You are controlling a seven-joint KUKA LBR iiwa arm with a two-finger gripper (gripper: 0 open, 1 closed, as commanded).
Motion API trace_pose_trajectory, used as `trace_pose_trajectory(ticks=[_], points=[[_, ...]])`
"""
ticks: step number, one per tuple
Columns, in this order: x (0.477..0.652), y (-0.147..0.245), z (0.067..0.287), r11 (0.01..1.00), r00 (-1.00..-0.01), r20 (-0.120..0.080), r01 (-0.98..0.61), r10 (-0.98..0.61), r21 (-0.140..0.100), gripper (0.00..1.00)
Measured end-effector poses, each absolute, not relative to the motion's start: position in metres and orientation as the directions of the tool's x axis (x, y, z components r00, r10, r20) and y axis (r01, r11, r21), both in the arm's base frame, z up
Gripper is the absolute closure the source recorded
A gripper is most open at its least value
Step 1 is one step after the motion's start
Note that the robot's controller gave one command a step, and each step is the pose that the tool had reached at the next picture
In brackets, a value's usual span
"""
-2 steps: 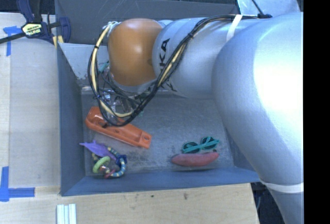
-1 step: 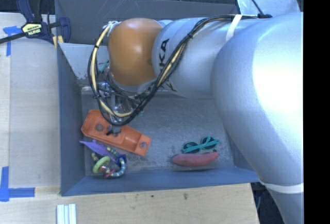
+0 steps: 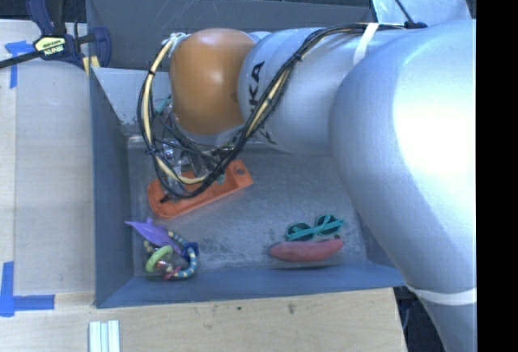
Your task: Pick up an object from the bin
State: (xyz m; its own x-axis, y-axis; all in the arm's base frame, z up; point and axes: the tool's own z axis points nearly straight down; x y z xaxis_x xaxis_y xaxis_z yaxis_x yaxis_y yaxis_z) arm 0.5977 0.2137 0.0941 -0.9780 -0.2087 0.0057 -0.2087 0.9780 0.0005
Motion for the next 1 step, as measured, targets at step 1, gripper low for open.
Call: trace_pose_trajectory(ticks=[1], points=[[0.5977,0.2137,0.0941,0.978,-0.978,0.006,-0.209,-0.209,0.0,1.0]])
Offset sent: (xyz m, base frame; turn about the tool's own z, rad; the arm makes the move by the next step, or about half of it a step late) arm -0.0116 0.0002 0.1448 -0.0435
